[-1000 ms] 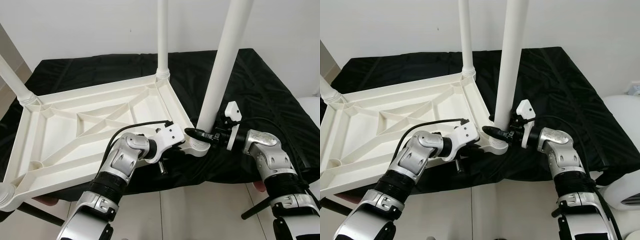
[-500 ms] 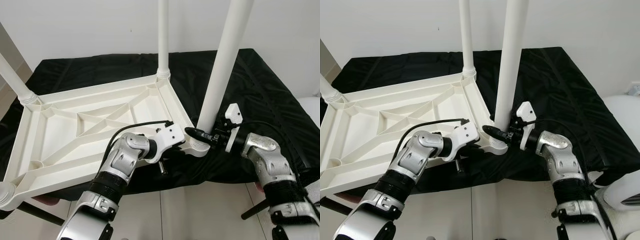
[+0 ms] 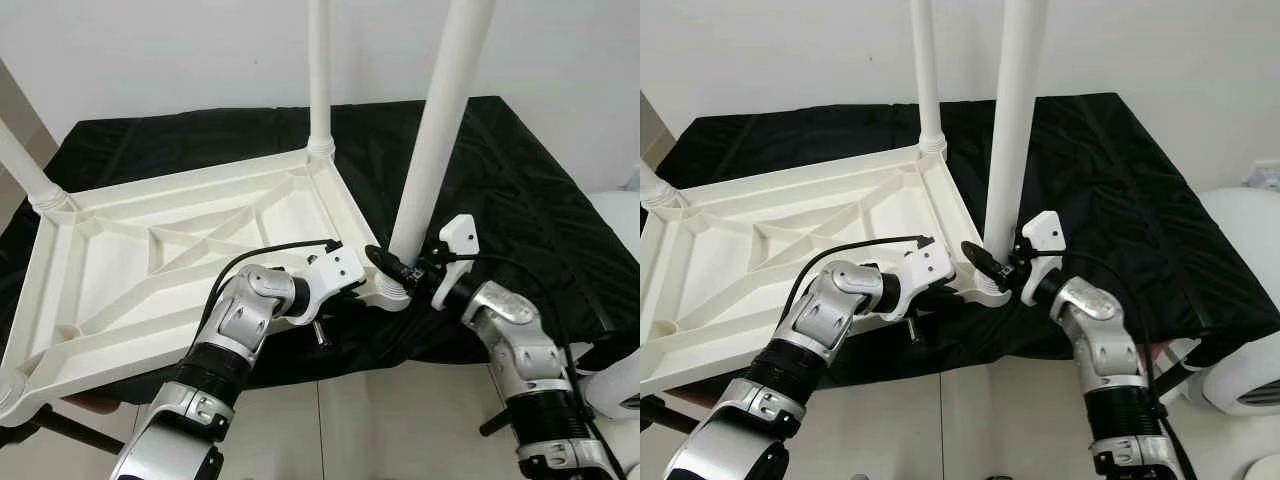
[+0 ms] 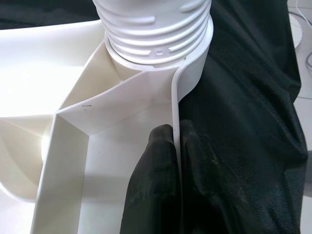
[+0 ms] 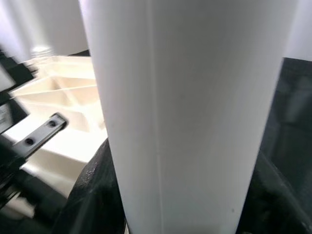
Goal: Building children table
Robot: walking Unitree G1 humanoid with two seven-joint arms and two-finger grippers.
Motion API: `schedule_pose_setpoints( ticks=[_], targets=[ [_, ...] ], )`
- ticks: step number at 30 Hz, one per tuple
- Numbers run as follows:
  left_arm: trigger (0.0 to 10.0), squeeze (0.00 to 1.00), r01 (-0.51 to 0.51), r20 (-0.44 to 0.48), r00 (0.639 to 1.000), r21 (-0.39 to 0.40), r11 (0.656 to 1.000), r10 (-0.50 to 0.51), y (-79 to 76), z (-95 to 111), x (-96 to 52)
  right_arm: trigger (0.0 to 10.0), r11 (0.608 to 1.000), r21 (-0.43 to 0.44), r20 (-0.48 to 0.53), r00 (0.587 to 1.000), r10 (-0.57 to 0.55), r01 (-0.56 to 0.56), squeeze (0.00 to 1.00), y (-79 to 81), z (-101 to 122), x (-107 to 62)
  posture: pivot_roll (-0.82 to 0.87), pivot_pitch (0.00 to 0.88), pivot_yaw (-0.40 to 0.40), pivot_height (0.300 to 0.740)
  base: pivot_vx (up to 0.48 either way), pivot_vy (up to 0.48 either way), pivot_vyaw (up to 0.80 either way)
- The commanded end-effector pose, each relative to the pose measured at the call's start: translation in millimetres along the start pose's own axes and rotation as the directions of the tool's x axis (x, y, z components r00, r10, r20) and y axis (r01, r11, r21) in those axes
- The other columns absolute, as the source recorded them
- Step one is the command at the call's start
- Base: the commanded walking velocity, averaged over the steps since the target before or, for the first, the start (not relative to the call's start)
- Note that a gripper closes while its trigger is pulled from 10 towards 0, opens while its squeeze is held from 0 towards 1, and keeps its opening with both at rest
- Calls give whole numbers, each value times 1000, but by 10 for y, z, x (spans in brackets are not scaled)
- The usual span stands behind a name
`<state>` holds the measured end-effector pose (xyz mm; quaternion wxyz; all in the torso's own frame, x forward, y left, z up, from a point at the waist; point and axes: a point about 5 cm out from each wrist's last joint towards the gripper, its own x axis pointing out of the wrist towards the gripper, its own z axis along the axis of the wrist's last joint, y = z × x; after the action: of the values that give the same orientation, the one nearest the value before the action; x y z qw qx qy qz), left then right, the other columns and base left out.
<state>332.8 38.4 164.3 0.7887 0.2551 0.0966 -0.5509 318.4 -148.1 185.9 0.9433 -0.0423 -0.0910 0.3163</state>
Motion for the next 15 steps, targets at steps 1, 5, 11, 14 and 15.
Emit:
schedule_pose_setpoints(
  ticks=[1,5,11,14,15],
  targets=[
    [10000,0,-229,6,973,-19,973,229,97,-45,-27,10000,998,22,17,998,-57,57,0,56,24,31,-142,101,62,740,0,0,0],
    [10000,0,-230,5,973,-18,973,230,96,-46,-29,10000,992,31,31,992,-126,125,0,140,30,52,-141,100,60,740,0,0,0],
    [10000,0,-226,6,974,-18,974,227,83,-50,-29,10000,954,86,14,957,-291,289,0,254,2,97,-138,94,57,740,0,0,0],
    [10000,0,-225,6,974,-17,974,225,78,-49,-25,10000,930,81,-7,933,-360,359,0,334,-29,120,-137,91,55,740,0,0,0],
    [10000,0,-225,6,974,-17,974,225,78,-49,-25,10000,930,81,-7,933,-360,359,0,334,-29,120,-137,91,55,740,0,0,0]
  ],
)
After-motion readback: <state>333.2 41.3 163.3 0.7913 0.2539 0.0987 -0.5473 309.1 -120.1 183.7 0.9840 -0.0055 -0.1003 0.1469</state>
